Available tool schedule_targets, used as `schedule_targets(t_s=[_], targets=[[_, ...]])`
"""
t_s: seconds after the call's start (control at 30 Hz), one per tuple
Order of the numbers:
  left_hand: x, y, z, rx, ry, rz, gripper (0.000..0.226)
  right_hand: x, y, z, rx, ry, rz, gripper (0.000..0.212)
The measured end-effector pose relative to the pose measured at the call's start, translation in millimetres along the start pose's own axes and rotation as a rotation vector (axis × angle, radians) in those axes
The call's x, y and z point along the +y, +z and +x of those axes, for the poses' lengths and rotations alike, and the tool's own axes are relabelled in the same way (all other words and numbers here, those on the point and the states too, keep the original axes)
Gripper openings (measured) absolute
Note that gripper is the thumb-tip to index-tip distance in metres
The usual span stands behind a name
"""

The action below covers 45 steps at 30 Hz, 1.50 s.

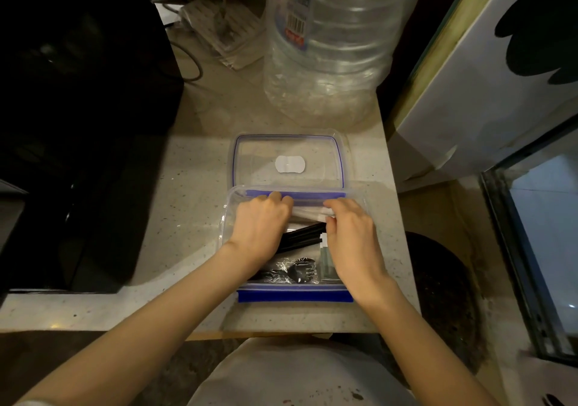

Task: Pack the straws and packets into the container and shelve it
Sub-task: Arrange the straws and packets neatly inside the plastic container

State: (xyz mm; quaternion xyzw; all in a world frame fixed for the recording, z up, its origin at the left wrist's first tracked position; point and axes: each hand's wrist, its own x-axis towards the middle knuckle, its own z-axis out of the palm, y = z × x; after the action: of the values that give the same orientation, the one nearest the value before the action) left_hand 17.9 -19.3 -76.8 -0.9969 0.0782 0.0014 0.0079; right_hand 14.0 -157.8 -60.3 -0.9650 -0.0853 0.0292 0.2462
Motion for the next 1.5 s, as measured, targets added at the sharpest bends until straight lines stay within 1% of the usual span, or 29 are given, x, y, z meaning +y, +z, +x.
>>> schedule_targets(t_s=[0.07, 0.13, 0.17, 0.23, 0.3, 0.37, 0.47, 0.5, 0.53, 0.57, 0.67, 0.7, 0.83, 0.93, 0.97, 1.03, 1.07, 1.1, 1.13, 1.17, 1.2, 1.23, 1.27, 1.33, 1.4, 1.5], targets=[[1.5, -9.9, -0.9, -0.037, -0.011, 0.028, 0.039, 0.2, 2.0, 4.2, -0.035, -0.037, -0.054, 0.024], [-0.2, -8.5, -0.5, -0.067, -0.019, 0.013, 0.021, 0.1, 2.0, 9.7, -0.087, -0.068, -0.163, 0.019], [-1.6, -8.7, -2.2, -0.084, -0.041, 0.012, 0.019, 0.1, 1.2, 12.4, -0.108, -0.090, -0.224, 0.017], [-4.4, -17.5, -6.5, -0.113, -0.068, 0.027, 0.019, -0.2, -1.9, 16.0, -0.163, -0.136, -0.332, 0.015], [-6.6, -15.5, -8.2, -0.179, -0.067, 0.045, 0.015, 0.3, -4.2, 18.5, -0.209, -0.190, -0.417, 0.015], [-7.6, -14.8, -8.8, -0.219, -0.049, 0.061, 0.017, 1.3, -4.9, 20.6, -0.200, -0.248, -0.452, 0.013], [-8.7, -28.7, -7.4, -0.201, -0.059, 0.104, 0.014, 4.8, -0.3, 24.0, -0.183, -0.293, -0.449, 0.015], [-9.3, -31.1, -6.8, -0.166, -0.057, 0.125, 0.014, 5.8, 2.0, 25.3, -0.163, -0.298, -0.442, 0.017], [-9.3, -32.1, -6.9, -0.184, -0.069, 0.120, 0.013, 6.3, 3.7, 25.8, -0.144, -0.305, -0.433, 0.019], [-10.3, -30.7, -7.5, -0.158, -0.065, 0.103, 0.014, 5.4, 4.7, 25.7, -0.140, -0.310, -0.430, 0.023], [-12.0, -29.3, -4.8, -0.171, -0.086, 0.113, 0.023, 2.2, 6.6, 24.0, -0.120, -0.352, -0.425, 0.036], [-12.5, -27.9, -5.0, -0.178, -0.084, 0.134, 0.023, 2.0, 6.7, 24.0, -0.110, -0.369, -0.416, 0.037], [-13.8, -23.2, -4.9, -0.197, -0.086, 0.135, 0.022, 3.6, 5.4, 25.4, -0.105, -0.387, -0.405, 0.030], [-13.8, -21.9, -6.1, -0.207, -0.086, 0.122, 0.021, 3.2, 6.4, 26.1, -0.180, -0.388, -0.468, 0.020], [-13.8, -20.5, -7.0, -0.202, -0.093, 0.100, 0.020, 4.1, 5.9, 26.4, -0.202, -0.383, -0.485, 0.020], [-14.8, -23.0, -11.0, -0.148, -0.073, 0.075, 0.015, 4.3, -0.8, 24.1, -0.190, -0.377, -0.450, 0.021], [-15.4, -27.2, -11.7, -0.120, -0.042, 0.062, 0.017, 4.7, -6.3, 22.7, -0.168, -0.372, -0.429, 0.021], [-17.0, -29.2, -13.3, -0.100, -0.014, 0.059, 0.024, 6.6, -10.9, 22.1, -0.155, -0.366, -0.397, 0.021], [-18.5, -31.4, -15.6, -0.060, 0.025, 0.062, 0.026, 7.9, -16.4, 22.2, -0.166, -0.361, -0.347, 0.022], [-18.1, -31.9, -18.1, -0.101, 0.063, 0.017, 0.020, 8.6, -22.2, 21.9, -0.210, -0.362, -0.294, 0.023], [-17.0, -30.7, -20.7, -0.108, 0.084, -0.037, 0.014, 8.8, -27.0, 22.2, -0.279, -0.376, -0.261, 0.024], [-17.1, -27.1, -22.4, -0.164, 0.098, -0.051, 0.019, 9.2, -29.9, 22.7, -0.352, -0.405, -0.251, 0.024], [-17.2, -23.9, -23.4, -0.183, 0.103, -0.076, 0.023, 8.5, -30.3, 22.8, -0.422, -0.438, -0.259, 0.024], [-17.3, -21.0, -23.9, -0.213, 0.108, -0.059, 0.025, 5.6, -24.7, 22.1, -0.515, -0.489, -0.297, 0.025], [-15.2, -19.9, -25.1, -0.237, 0.101, -0.059, 0.024, 3.0, -16.3, 21.3, -0.534, -0.527, -0.342, 0.025], [-14.6, -18.6, -27.9, -0.240, 0.077, -0.093, 0.029, 1.7, -8.2, 23.3, -0.485, -0.575, -0.412, 0.023]])
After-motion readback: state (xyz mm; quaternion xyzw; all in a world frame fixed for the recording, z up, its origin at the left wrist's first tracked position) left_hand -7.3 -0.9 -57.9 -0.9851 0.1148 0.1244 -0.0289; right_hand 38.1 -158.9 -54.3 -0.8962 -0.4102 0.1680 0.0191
